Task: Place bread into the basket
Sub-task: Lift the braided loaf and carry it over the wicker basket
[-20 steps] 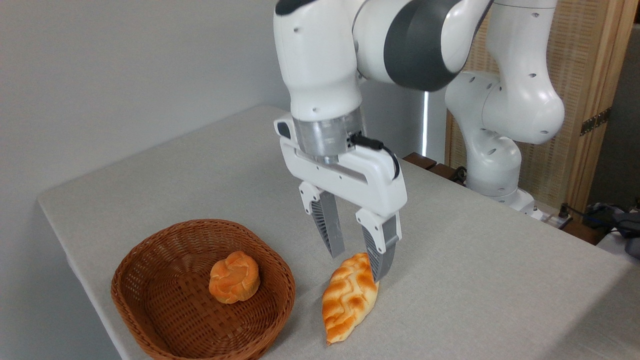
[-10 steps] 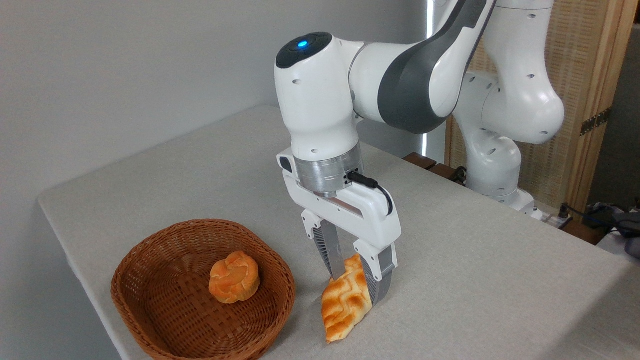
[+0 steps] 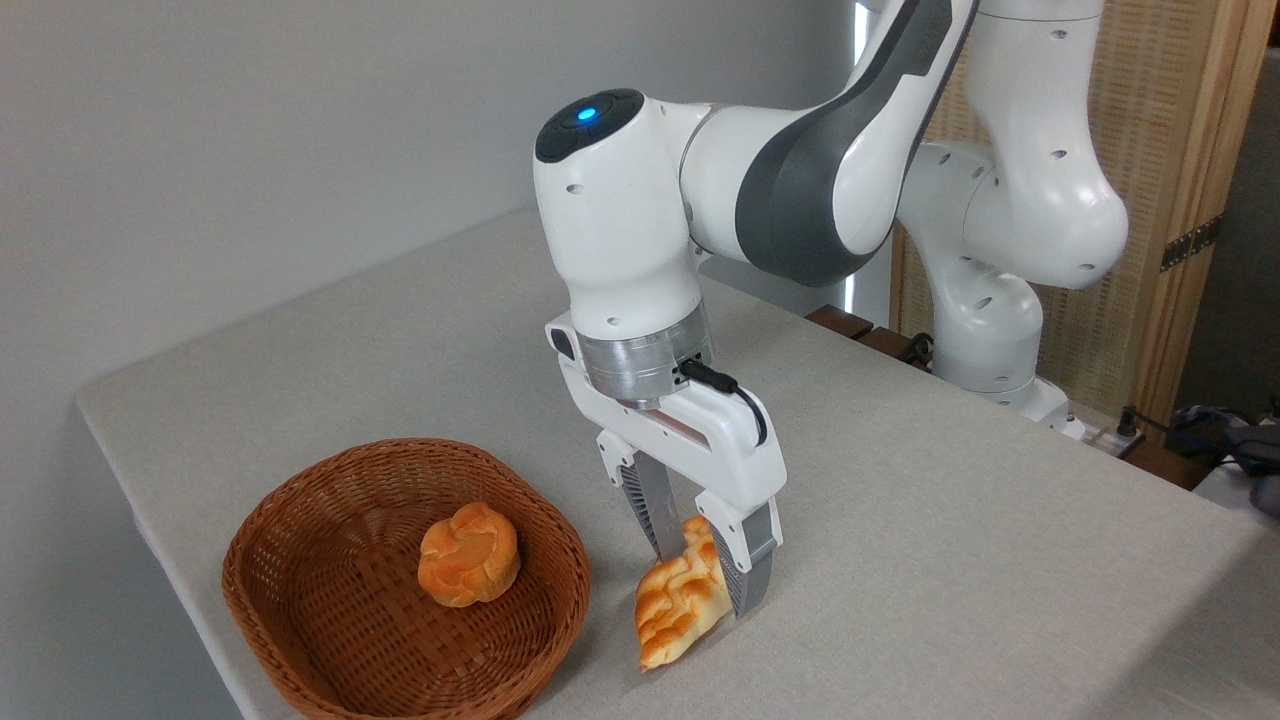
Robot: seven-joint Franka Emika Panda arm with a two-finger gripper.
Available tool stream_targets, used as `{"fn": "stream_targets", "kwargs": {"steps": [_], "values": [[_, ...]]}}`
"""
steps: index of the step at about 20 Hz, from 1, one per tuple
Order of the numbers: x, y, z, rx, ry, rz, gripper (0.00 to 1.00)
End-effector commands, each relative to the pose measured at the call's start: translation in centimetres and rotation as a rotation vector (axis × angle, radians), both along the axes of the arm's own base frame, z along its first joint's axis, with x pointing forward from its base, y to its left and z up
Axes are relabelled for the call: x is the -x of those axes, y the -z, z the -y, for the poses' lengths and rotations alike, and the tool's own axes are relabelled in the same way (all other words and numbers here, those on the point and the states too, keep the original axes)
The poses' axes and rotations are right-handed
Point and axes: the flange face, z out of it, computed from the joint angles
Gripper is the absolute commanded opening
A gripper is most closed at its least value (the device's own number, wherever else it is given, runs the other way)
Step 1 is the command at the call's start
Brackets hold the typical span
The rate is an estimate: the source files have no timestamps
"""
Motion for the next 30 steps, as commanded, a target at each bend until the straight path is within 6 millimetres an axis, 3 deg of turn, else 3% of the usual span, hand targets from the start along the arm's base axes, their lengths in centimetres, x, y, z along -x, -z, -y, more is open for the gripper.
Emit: {"fn": "stream_targets", "kwargs": {"steps": [1, 15, 18, 24, 30], "values": [[0.0, 0.6, 0.3, -0.003, 0.023, 0.007, 0.3], [0.1, 0.3, 0.3, -0.002, 0.036, 0.003, 0.31], [0.2, -1.6, -0.4, -0.001, 0.027, 0.039, 0.31], [-1.6, -7.2, -1.1, -0.011, 0.014, 0.143, 0.32], [-4.1, -12.5, 0.5, 0.161, -0.07, 0.281, 0.35]]}}
